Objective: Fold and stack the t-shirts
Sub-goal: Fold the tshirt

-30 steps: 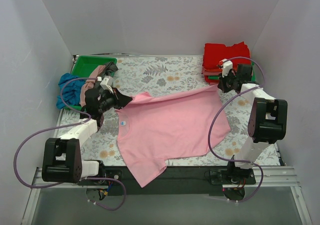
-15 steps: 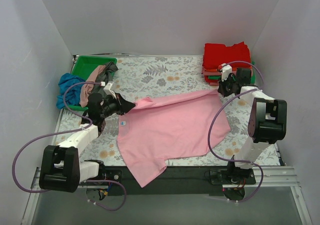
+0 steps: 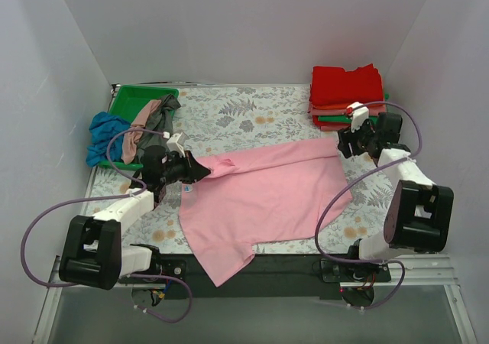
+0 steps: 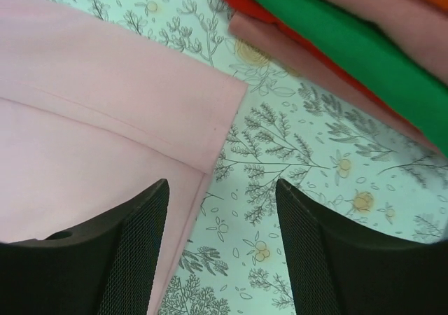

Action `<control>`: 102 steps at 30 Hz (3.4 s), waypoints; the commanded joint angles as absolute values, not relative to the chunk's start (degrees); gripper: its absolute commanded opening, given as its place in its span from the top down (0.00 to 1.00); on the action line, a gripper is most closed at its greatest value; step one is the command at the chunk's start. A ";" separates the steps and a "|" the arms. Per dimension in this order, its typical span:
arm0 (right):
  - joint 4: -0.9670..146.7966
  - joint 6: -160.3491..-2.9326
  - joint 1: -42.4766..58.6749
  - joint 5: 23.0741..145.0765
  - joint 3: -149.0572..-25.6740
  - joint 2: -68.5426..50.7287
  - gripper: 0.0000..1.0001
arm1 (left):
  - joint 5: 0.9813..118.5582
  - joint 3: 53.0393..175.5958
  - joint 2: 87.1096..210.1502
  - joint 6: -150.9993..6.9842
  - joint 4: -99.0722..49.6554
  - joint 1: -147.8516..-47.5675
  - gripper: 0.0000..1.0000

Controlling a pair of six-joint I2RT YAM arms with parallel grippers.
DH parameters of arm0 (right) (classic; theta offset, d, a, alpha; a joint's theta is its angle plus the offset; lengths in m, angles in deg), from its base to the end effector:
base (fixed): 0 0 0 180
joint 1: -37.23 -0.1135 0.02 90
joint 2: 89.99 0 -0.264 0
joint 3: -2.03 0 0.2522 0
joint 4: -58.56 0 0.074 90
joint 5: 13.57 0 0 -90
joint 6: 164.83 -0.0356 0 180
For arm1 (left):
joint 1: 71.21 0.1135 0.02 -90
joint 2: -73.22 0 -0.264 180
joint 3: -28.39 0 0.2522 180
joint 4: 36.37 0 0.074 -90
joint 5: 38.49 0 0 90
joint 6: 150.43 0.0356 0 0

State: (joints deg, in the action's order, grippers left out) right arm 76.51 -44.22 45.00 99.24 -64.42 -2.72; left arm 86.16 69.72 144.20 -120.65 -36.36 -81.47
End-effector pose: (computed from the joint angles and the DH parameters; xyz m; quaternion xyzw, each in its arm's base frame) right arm 0.3253 -0.0305 0.2207 -0.2588 0.8495 0.0291 0.4588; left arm 0.2354 -0.0632 0.1872 -0.2129 0.8113 -0.4871 0.2433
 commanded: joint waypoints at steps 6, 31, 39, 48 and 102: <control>77.68 -46.96 46.01 107.37 -58.06 -14.92 0.30 | 85.35 71.42 144.50 -118.96 -30.26 -82.81 1.00; 79.44 -51.36 56.65 122.31 -53.92 -18.44 0.27 | 81.14 95.84 165.14 -111.84 -9.68 -91.86 0.61; 79.88 -51.27 58.67 123.89 -54.01 -18.62 0.27 | 78.06 97.96 173.94 -110.96 -9.68 -98.45 0.76; 81.02 -50.40 59.73 124.86 -54.09 -18.09 0.27 | 76.73 96.29 171.05 -110.62 -10.30 -100.56 0.67; 131.38 4.28 45.57 128.38 -67.63 -2.98 0.30 | 48.08 94.18 160.15 -152.72 36.11 -159.80 0.58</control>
State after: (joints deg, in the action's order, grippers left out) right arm 131.96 5.84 45.37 127.57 -67.26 -1.43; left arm 49.97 91.77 159.68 -152.35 37.80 -158.56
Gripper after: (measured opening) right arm 0.701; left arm 0.421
